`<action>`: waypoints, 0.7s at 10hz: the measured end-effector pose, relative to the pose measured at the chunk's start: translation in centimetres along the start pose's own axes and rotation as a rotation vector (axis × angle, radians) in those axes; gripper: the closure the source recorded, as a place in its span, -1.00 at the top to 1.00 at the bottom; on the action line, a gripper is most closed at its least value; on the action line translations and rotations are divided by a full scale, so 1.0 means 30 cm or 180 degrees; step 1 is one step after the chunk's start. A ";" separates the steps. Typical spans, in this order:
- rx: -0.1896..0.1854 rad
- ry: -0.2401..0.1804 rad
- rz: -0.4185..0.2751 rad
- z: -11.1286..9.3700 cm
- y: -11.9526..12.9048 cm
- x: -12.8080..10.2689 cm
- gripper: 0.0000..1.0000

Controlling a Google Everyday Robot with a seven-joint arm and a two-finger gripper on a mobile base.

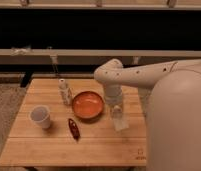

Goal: Place the white sponge in the ceramic bowl

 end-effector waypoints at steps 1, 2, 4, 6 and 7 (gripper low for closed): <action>-0.0042 -0.0069 -0.0061 -0.050 0.016 -0.052 -1.00; -0.0098 -0.0135 -0.0134 -0.087 0.042 -0.112 -1.00; -0.0196 -0.0256 -0.0266 -0.139 0.098 -0.221 -0.96; -0.0302 -0.0379 -0.0358 -0.175 0.153 -0.335 -0.58; -0.0334 -0.0412 -0.0384 -0.181 0.171 -0.371 -0.42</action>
